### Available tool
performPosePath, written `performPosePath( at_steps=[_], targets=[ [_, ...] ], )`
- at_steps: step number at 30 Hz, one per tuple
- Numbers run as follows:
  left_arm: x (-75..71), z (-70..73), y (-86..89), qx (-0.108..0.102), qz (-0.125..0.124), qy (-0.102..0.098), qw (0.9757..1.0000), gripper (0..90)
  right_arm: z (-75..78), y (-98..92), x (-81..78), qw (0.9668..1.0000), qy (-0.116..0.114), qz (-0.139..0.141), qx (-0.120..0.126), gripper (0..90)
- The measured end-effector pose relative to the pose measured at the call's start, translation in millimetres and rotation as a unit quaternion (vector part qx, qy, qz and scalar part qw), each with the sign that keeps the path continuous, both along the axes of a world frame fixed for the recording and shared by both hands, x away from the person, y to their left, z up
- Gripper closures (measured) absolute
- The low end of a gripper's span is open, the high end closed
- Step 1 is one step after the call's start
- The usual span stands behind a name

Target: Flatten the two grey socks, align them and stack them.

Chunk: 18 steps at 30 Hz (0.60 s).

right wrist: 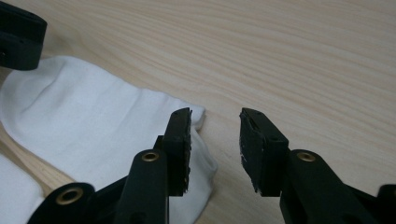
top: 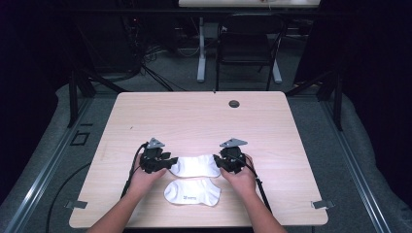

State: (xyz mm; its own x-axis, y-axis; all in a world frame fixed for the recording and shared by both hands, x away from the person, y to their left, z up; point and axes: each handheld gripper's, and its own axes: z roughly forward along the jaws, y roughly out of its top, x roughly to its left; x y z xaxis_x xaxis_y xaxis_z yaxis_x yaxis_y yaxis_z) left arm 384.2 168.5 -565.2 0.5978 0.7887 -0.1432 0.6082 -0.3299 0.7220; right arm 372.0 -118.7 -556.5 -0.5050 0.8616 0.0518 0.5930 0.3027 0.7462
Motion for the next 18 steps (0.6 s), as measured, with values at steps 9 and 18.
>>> performPosePath(
  at_steps=[9,18],
  targets=[
    [1.6,-9.4,-1.8,0.02,-0.004,0.014,0.9997,58.7,-9.1,-2.6,4.0,0.9998,0.017,0.002,0.013,59.6],
    [-0.1,-12.1,-2.4,0.029,-0.013,0.004,0.9995,69.1,-17.1,-2.3,2.8,0.9993,0.029,0.008,0.021,71.4]
  ],
)
